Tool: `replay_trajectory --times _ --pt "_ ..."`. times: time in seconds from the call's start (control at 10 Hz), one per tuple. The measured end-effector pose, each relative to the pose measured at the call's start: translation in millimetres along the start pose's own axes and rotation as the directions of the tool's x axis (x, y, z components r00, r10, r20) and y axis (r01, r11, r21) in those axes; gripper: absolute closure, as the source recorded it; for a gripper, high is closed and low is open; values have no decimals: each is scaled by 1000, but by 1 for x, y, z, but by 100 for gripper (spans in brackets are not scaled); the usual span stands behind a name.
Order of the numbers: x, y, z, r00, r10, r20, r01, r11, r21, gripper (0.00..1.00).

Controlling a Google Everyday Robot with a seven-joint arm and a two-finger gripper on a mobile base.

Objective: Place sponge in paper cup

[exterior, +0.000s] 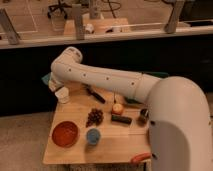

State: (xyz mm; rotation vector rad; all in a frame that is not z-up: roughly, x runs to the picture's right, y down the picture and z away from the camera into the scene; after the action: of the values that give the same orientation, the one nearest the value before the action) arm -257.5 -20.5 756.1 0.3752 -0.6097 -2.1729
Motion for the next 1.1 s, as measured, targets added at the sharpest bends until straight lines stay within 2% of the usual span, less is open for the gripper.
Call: replay_trajectory --times 0.1,0.3,0.7,0.9,1.1 --pt "-6 -1 13 1000 -3 16 3 1000 5 100" --pt "-10 -3 26 999 -3 41 3 1000 8 100" --pt "-18 7 47 994 29 110 -28 1000 -15 100" --pt "-22 12 53 991 44 128 -42 999 -21 100" --pt "-23 12 57 989 59 134 -58 998 -12 100"
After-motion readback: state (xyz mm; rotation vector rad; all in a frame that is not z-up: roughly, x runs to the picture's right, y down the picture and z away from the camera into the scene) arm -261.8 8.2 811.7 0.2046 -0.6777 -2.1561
